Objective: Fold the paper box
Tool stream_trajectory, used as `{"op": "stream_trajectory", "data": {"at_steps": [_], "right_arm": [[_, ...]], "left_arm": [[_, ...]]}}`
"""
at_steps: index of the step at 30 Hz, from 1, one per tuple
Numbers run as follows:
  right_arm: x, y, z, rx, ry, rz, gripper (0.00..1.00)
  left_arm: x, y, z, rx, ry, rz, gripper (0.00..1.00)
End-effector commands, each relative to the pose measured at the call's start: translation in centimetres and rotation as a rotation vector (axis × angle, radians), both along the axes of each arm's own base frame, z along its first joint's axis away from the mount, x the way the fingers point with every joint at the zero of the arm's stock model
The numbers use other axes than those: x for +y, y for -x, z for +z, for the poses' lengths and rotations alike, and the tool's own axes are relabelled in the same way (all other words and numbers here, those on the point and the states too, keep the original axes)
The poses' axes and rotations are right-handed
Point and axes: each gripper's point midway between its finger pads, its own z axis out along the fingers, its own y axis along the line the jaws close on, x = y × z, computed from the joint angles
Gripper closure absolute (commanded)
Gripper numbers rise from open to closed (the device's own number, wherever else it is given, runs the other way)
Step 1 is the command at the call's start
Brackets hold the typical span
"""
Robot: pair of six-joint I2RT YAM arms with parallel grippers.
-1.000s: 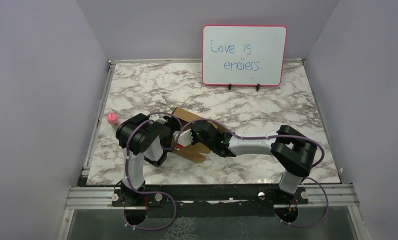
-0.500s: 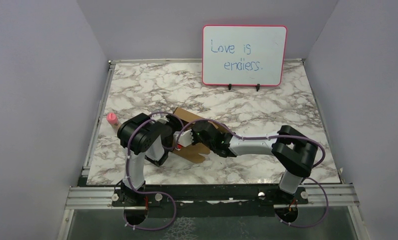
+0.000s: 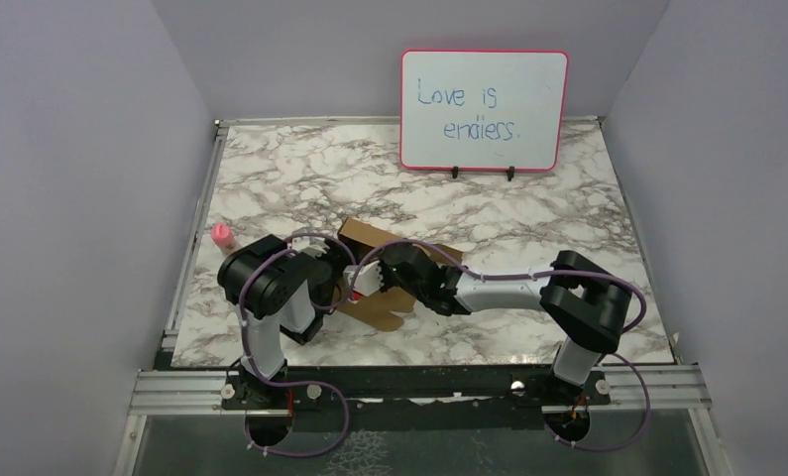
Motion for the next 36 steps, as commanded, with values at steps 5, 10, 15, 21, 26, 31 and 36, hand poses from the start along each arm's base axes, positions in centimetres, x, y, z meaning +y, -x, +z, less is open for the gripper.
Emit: {"op": "stream_trajectory", "data": {"at_steps": [5,10,15,21,26,31,36], "right_arm": [[-1.3,1.9,-3.5,0.091,0.112,0.042,0.97],[-1.2,1.6,-2.9,0.071,0.096,0.036,0.88],[-1.0,1.5,-1.8,0.048,0.063,0.037,0.73],[-0.8,1.8,-0.6,0.062,0.007,0.034,0.52],[-1.2,2.3,0.6,0.088,-0.045,0.021,0.45],[-1.7,2.8,2.1,0.107,-0.122,-0.005,0.42],[-1.8,3.1,4.0,0.152,-0.22,-0.05,0.0]], "left_arm": [[1.1,2.7,3.5,-0.11,0.087,-0.029,0.33],[2.3,4.2,3.6,-0.068,0.086,-0.028,0.28],[2.9,4.4,3.3,0.031,0.035,-0.018,0.25],[4.9,4.9,5.7,0.031,-0.01,0.03,0.21],[5.0,4.1,8.1,0.031,-0.036,-0.021,0.19],[3.9,2.7,9.4,0.069,-0.016,-0.14,0.18],[2.6,1.5,10.2,0.106,0.064,-0.244,0.19]]}}
